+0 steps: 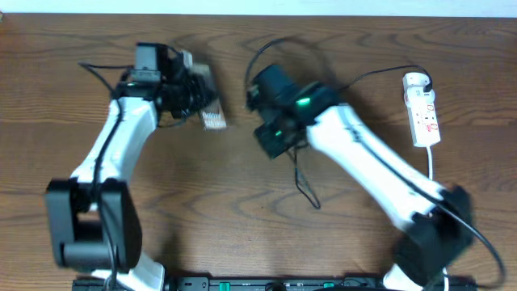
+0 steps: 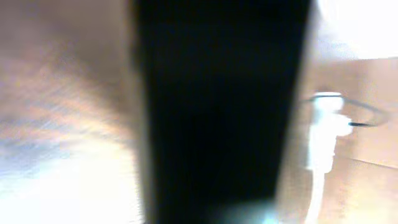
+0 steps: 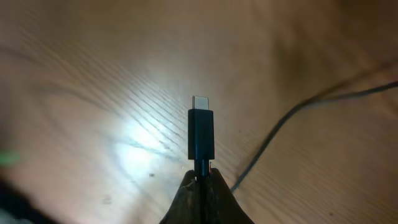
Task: Plug charger to phone and switch on socket
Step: 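Raise the phone with the left gripper and bring the plug toward it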
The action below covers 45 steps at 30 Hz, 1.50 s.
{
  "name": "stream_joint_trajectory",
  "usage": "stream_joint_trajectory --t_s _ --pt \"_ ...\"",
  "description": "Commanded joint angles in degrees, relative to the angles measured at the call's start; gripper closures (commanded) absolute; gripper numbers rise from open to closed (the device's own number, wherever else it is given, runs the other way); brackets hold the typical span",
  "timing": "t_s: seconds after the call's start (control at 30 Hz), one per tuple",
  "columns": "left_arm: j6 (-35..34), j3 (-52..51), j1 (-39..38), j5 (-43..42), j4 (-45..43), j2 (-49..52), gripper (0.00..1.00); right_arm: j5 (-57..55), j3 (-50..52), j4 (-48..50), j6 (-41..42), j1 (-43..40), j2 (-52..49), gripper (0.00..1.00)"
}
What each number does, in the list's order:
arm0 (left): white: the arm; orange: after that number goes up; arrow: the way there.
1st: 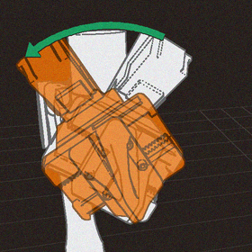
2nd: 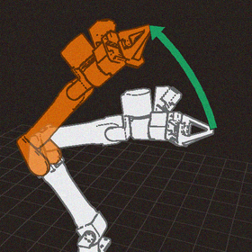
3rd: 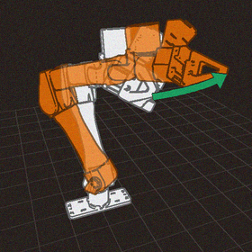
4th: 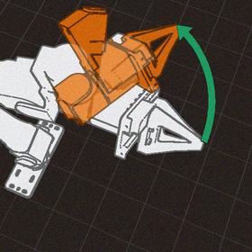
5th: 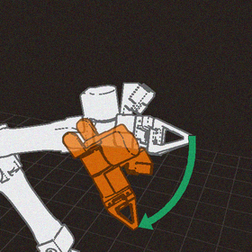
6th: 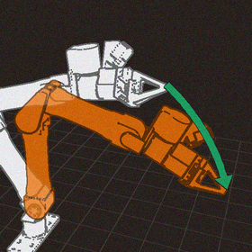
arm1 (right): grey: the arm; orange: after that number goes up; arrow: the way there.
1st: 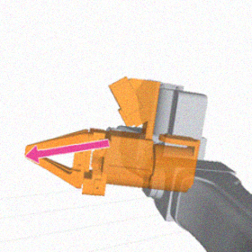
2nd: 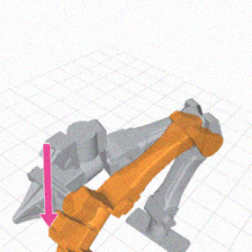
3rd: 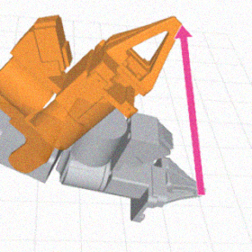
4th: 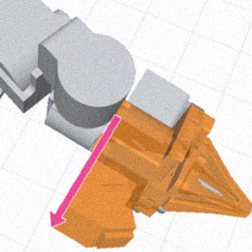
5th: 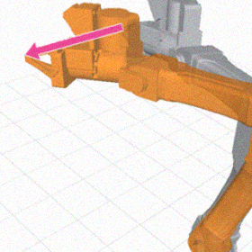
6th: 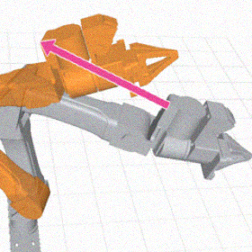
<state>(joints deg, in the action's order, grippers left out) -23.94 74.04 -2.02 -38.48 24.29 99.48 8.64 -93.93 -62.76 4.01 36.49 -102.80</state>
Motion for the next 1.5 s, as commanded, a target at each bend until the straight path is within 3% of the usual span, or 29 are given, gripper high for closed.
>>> stream_joint_trajectory --t_s 0.0,0.37,0.77,1.0,1.2,1.33,1.47 --pt "-0.6 0.6 0.5 -10.1 -2.7 -5.2 0.93 12.4 -0.8 0.7 -2.9 -3.2 4.4 0.99" --pt "-9.5 0.6 -0.2 -12.3 -11.3 -18.5 0.93 20.3 4.7 3.3 -8.3 -6.0 14.1 0.99" --pt "-19.9 -1.6 -0.5 -12.3 -11.8 -21.0 0.93 22.6 37.1 34.5 2.0 -12.2 40.5 0.99" --pt "-20.6 -1.8 -4.0 -13.7 -14.4 -18.1 0.93 34.0 41.3 42.1 1.5 -12.1 40.5 0.99" --pt "-25.7 -1.8 -6.7 -16.9 -24.7 -14.6 0.93 36.7 41.3 43.0 1.8 -12.1 38.9 0.99" --pt "-27.4 -1.8 -7.1 -17.5 -25.5 -13.5 0.93 35.5 41.3 44.2 1.7 -12.1 38.8 0.99" --pt "-27.3 -1.8 -6.9 -17.1 -25.2 -13.4 0.93 26.8 41.3 43.5 1.4 -12.0 38.8 0.99"
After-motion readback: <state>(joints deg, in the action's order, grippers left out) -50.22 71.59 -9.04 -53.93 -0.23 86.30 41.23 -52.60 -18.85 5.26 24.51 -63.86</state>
